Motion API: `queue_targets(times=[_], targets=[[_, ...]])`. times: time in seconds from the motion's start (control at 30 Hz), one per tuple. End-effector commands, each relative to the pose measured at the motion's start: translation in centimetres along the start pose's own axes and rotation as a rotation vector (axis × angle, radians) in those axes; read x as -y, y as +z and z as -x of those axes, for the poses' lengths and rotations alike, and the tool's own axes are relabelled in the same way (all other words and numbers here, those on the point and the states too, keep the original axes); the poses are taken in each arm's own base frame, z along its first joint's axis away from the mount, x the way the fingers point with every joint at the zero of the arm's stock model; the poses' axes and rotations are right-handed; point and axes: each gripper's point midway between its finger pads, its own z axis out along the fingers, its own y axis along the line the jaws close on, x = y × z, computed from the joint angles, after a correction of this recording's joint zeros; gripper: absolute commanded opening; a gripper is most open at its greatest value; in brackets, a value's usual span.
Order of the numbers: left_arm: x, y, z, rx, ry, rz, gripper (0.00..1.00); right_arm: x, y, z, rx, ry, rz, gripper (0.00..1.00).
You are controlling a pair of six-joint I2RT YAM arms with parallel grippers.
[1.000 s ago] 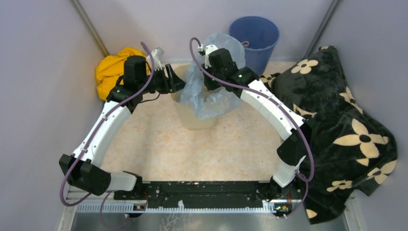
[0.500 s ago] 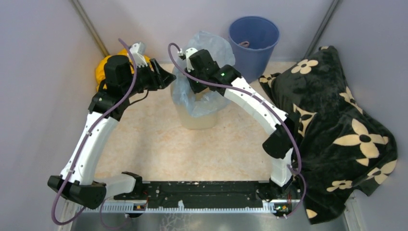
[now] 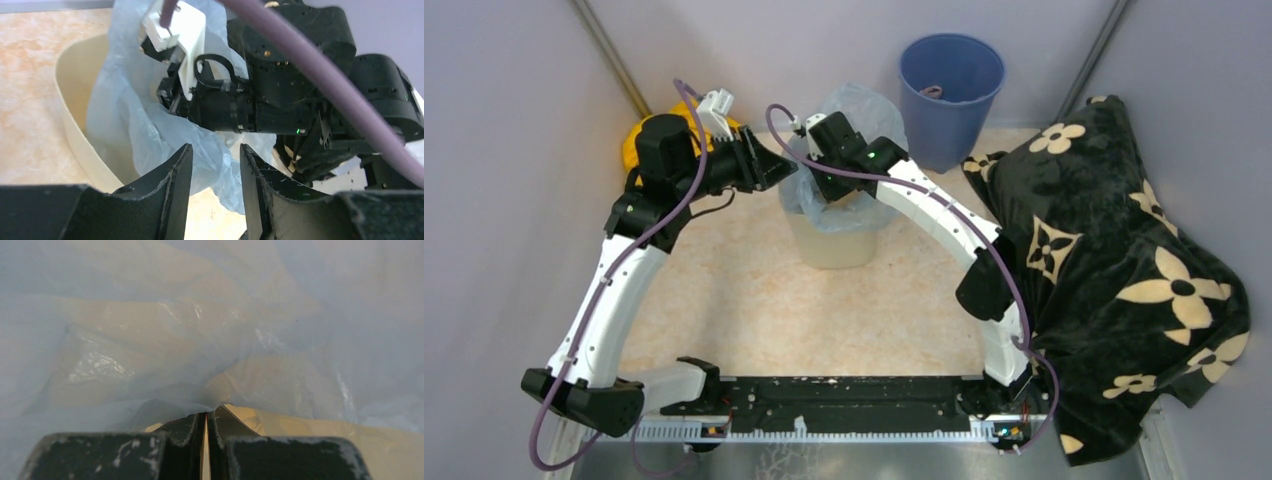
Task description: Put the trash bags into the trash bin
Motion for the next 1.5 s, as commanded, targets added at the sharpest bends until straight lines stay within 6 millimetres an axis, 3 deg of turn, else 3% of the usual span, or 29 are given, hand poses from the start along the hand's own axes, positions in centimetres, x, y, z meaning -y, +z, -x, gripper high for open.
queue_targets(times=[0.0, 0.17, 0.37, 0.67, 0.83, 1.07, 1.47], targets=[[1.2, 0.0, -1.1, -0.035, -0.015, -0.093, 0.46, -0.4, -4.3, 4.7, 0.149, 0.028, 0.036, 0.03], [0.4, 0.3, -2.9, -0.072, -0.034, -0.092, 0.44, -0.7, -5.3, 4.8, 0.148, 0.031, 0.05, 0.07], [-0.8, 0.7, -4.6, -0.103, -0.045, -0.067, 0.42, -0.8, -7.0, 5.1, 0.164, 0.034, 0.039, 0.32], [-3.2, 0.8, -6.7, -0.125, -0.045, 0.018, 0.41, 0.2, -10.8, 6.3, 0.268, 0.068, 0.012, 0.4], [-2.7, -0.3, -5.8, -0.083, -0.017, 0.026, 0.41, 0.9, -11.0, 5.4, 0.302, 0.123, 0.001, 0.46], [-2.4, -1.7, -5.1, -0.045, 0.011, 0.046, 0.41, 1.7, -11.4, 4.8, 0.383, 0.337, 0.183, 0.51], [-2.4, -1.7, -5.7, -0.056, 0.009, 0.038, 0.4, 2.4, -10.1, 6.9, 0.452, 0.42, 0.202, 0.57]])
